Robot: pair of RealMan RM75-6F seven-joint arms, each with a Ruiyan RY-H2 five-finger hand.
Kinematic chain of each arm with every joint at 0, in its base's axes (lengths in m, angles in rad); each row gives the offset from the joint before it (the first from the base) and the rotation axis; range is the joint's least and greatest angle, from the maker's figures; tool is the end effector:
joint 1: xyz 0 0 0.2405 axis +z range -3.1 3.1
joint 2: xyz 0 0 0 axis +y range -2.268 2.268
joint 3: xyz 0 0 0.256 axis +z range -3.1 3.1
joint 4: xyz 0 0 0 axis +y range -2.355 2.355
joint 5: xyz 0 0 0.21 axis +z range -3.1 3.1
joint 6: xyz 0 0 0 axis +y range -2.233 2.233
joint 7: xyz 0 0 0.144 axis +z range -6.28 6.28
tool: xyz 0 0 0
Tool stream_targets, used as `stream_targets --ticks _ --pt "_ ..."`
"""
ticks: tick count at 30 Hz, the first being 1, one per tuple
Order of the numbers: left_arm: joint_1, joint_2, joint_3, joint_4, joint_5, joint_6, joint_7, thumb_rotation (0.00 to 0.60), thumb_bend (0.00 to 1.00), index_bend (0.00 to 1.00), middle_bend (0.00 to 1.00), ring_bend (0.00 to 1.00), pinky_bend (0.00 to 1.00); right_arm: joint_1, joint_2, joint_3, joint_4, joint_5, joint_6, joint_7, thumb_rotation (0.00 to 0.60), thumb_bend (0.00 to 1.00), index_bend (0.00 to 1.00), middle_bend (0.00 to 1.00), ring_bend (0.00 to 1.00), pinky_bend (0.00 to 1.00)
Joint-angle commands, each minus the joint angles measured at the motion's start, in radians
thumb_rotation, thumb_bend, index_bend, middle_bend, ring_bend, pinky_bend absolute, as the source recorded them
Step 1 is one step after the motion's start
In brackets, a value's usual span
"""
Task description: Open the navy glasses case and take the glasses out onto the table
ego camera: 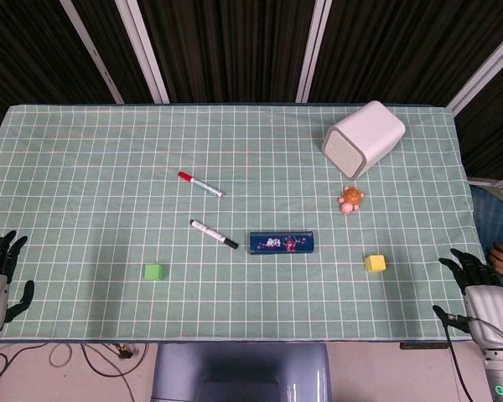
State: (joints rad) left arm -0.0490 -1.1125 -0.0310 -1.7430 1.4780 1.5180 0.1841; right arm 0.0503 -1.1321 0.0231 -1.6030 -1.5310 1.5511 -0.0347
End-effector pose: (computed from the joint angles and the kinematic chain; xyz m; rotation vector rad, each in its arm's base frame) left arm -0.2941 0.1644 0.1528 -1.3695 -0.8833 -0.8288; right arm -0.3119 -0.1646 0.1591 1.3783 -0.8594 0.8975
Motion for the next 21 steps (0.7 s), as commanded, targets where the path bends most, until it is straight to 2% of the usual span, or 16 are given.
stream_targets --ticks 1,21 --pt "0.0 -0.001 0.0 0.0 -0.001 -0.002 0.001 0.6 0.45 0.05 0.0 0.0 0.0 -0.002 0.0 0.001 -0.004 0.005 -0.003 -0.001 0.6 0.2 0.23 0.15 0.14 0.23" --pt "-0.001 -0.001 -0.006 -0.001 -0.01 -0.004 -0.001 0.6 0.45 0.05 0.0 0.0 0.0 -0.006 0.006 0.012 -0.013 0.011 -0.019 0.016 0.6 0.2 0.23 0.15 0.14 0.23"
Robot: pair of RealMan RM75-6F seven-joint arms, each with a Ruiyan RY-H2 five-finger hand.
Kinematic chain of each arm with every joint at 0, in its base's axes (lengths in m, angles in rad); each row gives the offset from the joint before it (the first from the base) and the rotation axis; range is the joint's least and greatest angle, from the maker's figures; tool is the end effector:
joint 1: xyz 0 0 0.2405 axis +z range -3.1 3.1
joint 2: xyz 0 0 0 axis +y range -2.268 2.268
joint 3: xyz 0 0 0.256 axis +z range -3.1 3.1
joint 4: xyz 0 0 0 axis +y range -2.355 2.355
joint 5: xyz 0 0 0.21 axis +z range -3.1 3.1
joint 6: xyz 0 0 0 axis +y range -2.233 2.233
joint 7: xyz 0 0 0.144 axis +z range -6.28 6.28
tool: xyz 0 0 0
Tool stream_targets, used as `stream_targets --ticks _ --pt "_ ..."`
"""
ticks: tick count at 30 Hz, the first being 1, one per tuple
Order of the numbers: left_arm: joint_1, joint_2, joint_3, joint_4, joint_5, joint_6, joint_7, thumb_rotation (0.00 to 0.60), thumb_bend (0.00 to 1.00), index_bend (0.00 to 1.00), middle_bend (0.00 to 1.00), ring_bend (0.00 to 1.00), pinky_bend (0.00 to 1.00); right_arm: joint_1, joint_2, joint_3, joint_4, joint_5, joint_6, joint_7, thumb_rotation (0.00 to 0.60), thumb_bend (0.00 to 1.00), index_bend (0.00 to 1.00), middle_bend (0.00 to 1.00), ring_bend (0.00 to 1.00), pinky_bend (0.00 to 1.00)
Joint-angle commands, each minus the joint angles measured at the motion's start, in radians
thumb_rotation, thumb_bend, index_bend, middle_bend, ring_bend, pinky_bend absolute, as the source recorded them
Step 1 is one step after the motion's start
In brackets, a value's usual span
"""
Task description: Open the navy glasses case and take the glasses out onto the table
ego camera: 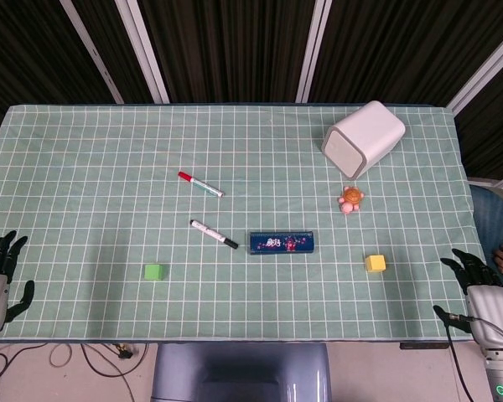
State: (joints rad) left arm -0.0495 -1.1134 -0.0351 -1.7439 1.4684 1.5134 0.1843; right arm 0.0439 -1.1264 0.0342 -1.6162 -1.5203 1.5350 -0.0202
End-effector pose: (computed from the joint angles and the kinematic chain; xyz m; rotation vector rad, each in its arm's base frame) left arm -0.2949 0.1654 0.1528 -1.3628 -0.8892 -0.8250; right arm -0.3123 -0.1649 0.1597 1.3621 -0.8881 0.9012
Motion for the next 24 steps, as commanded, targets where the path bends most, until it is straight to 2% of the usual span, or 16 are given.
stream_targets --ticks 1,13,20,24 --pt "-0.001 0.0 -0.001 0.001 0.004 0.002 -0.001 0.6 0.45 0.05 0.0 0.0 0.0 0.0 0.0 0.001 0.001 0.002 -0.005 0.002 0.6 0.2 0.23 0.15 0.14 0.23" --pt "0.0 -0.004 -0.003 0.001 -0.008 -0.001 0.004 0.6 0.45 0.05 0.0 0.0 0.0 0.02 -0.005 0.024 0.006 0.022 -0.036 -0.008 0.6 0.19 0.23 0.15 0.14 0.23" --pt "-0.002 -0.008 -0.004 -0.003 -0.015 -0.009 0.012 0.6 0.45 0.05 0.0 0.0 0.0 0.168 0.069 0.078 -0.095 0.089 -0.263 -0.124 0.6 0.19 0.23 0.16 0.14 0.23" --pt "-0.001 -0.01 -0.005 -0.008 -0.025 -0.011 0.014 0.6 0.45 0.05 0.0 0.0 0.0 0.259 0.087 0.121 -0.16 0.145 -0.386 -0.148 0.6 0.2 0.23 0.16 0.15 0.23"
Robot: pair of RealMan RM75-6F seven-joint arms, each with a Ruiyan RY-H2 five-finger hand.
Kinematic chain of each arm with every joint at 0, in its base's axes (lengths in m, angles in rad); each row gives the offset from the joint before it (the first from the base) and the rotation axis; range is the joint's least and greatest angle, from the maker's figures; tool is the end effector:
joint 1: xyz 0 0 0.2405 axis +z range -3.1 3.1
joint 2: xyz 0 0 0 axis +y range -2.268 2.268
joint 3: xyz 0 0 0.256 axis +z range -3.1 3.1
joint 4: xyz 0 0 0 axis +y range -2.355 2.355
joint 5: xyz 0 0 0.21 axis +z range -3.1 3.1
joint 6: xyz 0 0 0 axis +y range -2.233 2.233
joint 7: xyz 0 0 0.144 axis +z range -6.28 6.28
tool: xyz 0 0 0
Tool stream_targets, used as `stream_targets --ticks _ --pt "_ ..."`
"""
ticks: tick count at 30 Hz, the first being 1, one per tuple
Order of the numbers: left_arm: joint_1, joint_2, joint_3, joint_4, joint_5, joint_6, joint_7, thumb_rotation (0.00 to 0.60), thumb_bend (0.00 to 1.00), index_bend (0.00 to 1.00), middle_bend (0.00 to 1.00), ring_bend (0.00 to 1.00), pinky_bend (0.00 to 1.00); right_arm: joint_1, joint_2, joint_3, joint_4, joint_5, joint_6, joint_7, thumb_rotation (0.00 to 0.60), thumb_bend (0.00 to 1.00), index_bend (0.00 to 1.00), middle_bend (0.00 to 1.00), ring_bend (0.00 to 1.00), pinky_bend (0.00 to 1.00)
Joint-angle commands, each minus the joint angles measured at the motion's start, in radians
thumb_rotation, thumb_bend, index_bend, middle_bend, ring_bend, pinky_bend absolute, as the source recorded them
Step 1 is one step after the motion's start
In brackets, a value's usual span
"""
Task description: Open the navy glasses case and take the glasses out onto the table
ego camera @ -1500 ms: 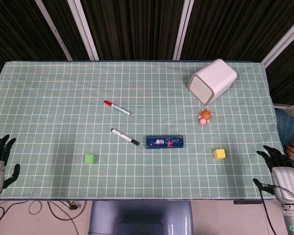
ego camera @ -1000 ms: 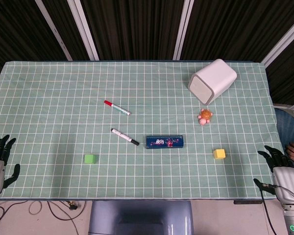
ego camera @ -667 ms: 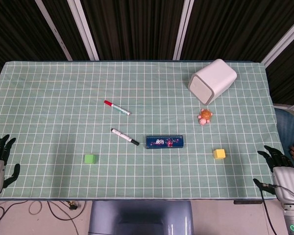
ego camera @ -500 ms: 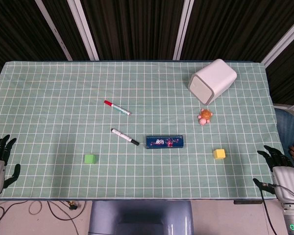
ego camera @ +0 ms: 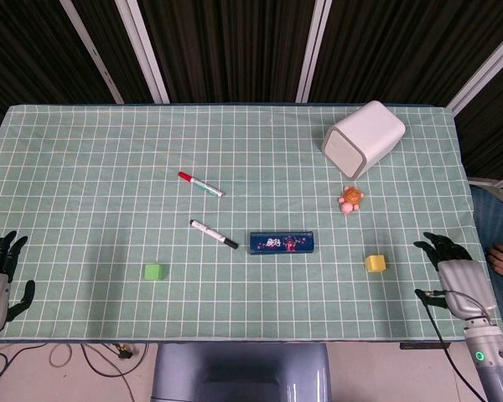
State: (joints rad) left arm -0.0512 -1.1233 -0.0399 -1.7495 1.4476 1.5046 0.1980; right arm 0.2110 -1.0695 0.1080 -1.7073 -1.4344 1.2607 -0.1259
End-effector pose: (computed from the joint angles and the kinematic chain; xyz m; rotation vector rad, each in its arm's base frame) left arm -0.2954 0.1666 0.1496 -1.3518 -0.9034 -0.8135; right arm -0.2835 -0.2269 0.1471 1.5433 -0.9091 0.8199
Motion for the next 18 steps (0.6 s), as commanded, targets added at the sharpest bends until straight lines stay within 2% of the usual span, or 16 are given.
stream_targets --ticks 1,5,11,15,18 --pt "0.0 0.0 -0.001 -0.004 -0.007 -0.003 0.001 0.6 0.45 0.05 0.0 0.0 0.0 0.115 0.027 0.057 -0.078 0.076 -0.141 -0.05 0.6 0.2 0.23 0.16 0.15 0.23" --pt "-0.001 0.0 -0.003 -0.007 -0.014 -0.007 0.004 0.6 0.45 0.05 0.0 0.0 0.0 0.205 -0.011 0.089 -0.087 0.164 -0.242 -0.133 0.6 0.2 0.23 0.17 0.15 0.23" --pt "-0.003 0.003 -0.003 -0.007 -0.018 -0.012 0.0 0.6 0.45 0.05 0.0 0.0 0.0 0.323 -0.111 0.13 -0.08 0.343 -0.322 -0.256 0.6 0.2 0.23 0.17 0.15 0.23" --pt "-0.005 0.005 -0.003 -0.007 -0.025 -0.022 -0.004 0.6 0.45 0.05 0.0 0.0 0.0 0.386 -0.177 0.137 -0.074 0.465 -0.342 -0.327 0.6 0.21 0.23 0.17 0.15 0.23" --pt "-0.006 0.008 -0.005 -0.012 -0.037 -0.029 -0.008 0.6 0.45 0.05 0.0 0.0 0.0 0.419 -0.237 0.133 -0.061 0.521 -0.315 -0.375 0.6 0.21 0.23 0.17 0.15 0.23"
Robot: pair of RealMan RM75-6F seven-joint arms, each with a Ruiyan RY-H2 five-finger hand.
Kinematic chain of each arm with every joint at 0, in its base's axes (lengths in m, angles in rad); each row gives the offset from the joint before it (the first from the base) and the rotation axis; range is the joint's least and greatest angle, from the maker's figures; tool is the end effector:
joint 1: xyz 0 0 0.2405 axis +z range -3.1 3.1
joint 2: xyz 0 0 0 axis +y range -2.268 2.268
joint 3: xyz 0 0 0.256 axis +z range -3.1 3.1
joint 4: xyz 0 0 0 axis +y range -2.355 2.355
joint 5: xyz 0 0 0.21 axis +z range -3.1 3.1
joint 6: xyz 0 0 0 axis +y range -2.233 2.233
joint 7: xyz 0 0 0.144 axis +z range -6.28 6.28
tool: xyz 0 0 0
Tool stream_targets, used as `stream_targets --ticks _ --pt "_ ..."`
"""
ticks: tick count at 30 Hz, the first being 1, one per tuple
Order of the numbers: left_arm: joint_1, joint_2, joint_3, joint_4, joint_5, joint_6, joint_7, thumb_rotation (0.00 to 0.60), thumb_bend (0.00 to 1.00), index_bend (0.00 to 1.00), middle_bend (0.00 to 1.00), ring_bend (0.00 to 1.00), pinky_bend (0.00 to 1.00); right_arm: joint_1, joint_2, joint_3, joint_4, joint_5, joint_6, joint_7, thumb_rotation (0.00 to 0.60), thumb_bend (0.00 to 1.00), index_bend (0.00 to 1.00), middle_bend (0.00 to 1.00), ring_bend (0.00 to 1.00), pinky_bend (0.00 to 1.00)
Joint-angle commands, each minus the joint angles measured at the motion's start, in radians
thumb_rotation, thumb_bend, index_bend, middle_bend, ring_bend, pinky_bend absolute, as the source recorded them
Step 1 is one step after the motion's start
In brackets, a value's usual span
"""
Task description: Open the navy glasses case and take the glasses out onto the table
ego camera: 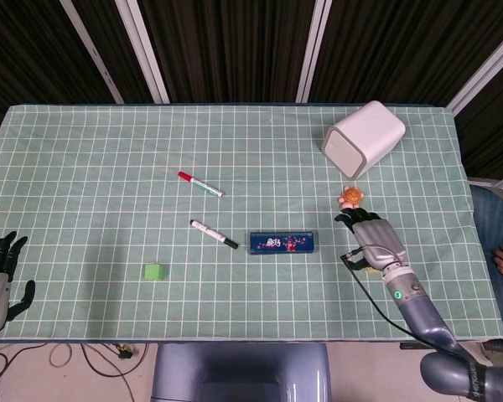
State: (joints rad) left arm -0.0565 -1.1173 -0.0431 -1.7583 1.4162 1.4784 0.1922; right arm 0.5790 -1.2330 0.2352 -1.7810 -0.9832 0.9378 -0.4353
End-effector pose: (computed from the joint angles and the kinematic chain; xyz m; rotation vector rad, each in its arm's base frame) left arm -0.2983 0.1683 0.1487 -1.3436 -0.9386 -0.7947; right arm -0.1885 -0.3196 0.0698 1.7380 -1.0493 0.7872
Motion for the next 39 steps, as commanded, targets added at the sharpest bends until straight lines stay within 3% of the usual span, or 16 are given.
stream_targets --ticks 1,7,21,39 --pt "-0.001 0.002 -0.002 -0.004 -0.006 -0.002 -0.003 0.6 0.45 0.05 0.0 0.0 0.0 0.056 -0.087 0.004 0.017 0.078 0.018 -0.076 0.6 0.21 0.23 0.17 0.15 0.23" --pt "-0.001 0.002 -0.002 -0.008 -0.012 -0.004 -0.003 0.6 0.45 0.05 0.0 0.0 0.0 0.106 -0.208 0.002 0.067 0.128 0.084 -0.139 0.6 0.22 0.23 0.17 0.15 0.23" --pt "-0.001 0.009 -0.002 -0.019 -0.027 -0.012 -0.007 0.6 0.45 0.05 0.0 0.0 0.0 0.208 -0.314 0.017 0.104 0.234 0.106 -0.211 0.6 0.23 0.23 0.19 0.19 0.23" --pt "-0.003 0.012 0.001 -0.024 -0.032 -0.02 -0.007 0.6 0.45 0.05 0.0 0.0 0.0 0.268 -0.419 0.013 0.176 0.282 0.147 -0.241 0.6 0.29 0.23 0.23 0.23 0.23"
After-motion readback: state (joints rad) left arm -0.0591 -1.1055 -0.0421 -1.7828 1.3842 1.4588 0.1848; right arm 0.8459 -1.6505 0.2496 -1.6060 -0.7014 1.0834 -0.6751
